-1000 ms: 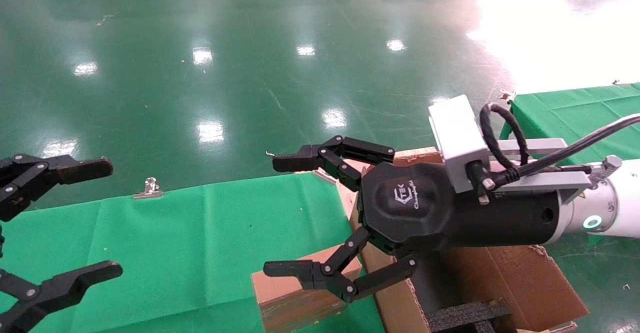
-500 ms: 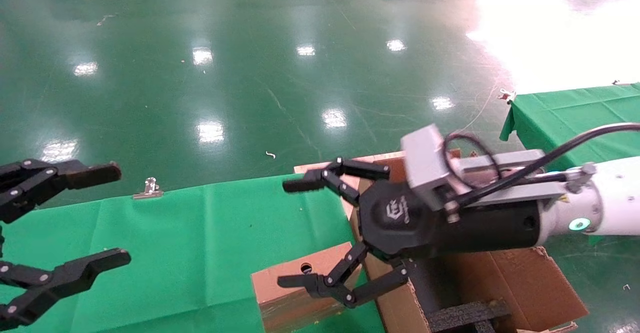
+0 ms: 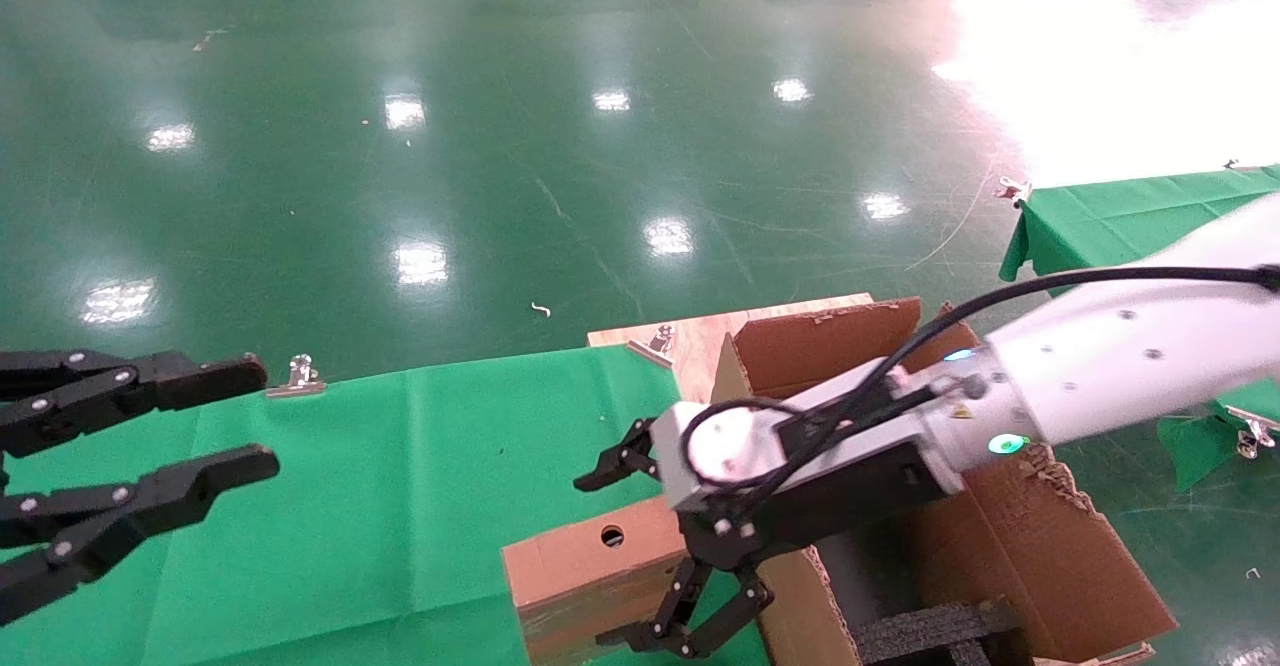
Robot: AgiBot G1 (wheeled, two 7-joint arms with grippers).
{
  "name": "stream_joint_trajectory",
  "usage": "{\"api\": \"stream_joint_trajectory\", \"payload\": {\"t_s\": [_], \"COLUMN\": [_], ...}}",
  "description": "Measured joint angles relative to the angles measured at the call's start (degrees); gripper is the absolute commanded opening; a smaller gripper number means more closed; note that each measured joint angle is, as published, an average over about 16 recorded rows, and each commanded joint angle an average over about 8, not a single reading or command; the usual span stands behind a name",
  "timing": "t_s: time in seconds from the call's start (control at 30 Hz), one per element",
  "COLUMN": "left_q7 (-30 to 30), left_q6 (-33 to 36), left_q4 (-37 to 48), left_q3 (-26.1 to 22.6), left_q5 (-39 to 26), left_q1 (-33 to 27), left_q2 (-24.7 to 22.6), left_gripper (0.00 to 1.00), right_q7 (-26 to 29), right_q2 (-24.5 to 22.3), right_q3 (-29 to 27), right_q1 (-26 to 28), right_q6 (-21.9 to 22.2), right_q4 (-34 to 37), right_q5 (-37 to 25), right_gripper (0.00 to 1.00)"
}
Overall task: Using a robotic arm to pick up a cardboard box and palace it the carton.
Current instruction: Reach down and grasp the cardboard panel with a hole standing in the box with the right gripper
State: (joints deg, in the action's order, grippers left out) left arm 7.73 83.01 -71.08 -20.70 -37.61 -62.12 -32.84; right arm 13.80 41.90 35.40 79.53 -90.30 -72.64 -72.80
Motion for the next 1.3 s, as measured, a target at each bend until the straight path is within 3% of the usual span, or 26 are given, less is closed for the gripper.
{"api": "stream_joint_trajectory", "payload": {"t_s": [0.7,0.73,0.87,0.97,1.0,1.13,1.2,1.3], "left_q7": [0.0,0.0,0.0,0.0,0.0,0.0,0.0,0.0], "left_q6": [0.0,0.0,0.0,0.0,0.0,0.0,0.0,0.0], "left_q4": [0.0,0.0,0.0,0.0,0.0,0.0,0.0,0.0], "left_q3": [0.0,0.0,0.0,0.0,0.0,0.0,0.0,0.0], "left_q5": [0.0,0.0,0.0,0.0,0.0,0.0,0.0,0.0], "left_q1": [0.0,0.0,0.0,0.0,0.0,0.0,0.0,0.0], "left_q2": [0.0,0.0,0.0,0.0,0.0,0.0,0.0,0.0], "left_gripper": [0.0,0.07,0.57,0.95,1.0,1.0,1.0,1.0], "right_q7": [-4.4,-4.6,-5.4,-5.8,-5.9,-6.0,-6.1,-6.1], "right_q2": [10.5,10.8,11.9,12.5,12.6,13.0,13.1,13.2], "right_q3": [18.2,18.7,20.4,21.4,21.7,22.3,22.4,22.5], "right_q1": [12.8,13.1,13.9,14.3,14.4,14.6,14.6,14.7], "right_q6": [0.4,0.5,0.7,0.9,1.0,1.3,1.4,1.4], "right_q4": [4.7,4.9,5.4,5.6,5.7,5.8,5.9,5.9], "right_q5": [-14.6,-14.9,-16.0,-16.5,-16.7,-16.9,-16.9,-17.0], "right_gripper": [1.0,1.0,1.0,0.75,0.62,0.12,0.02,0.0]}}
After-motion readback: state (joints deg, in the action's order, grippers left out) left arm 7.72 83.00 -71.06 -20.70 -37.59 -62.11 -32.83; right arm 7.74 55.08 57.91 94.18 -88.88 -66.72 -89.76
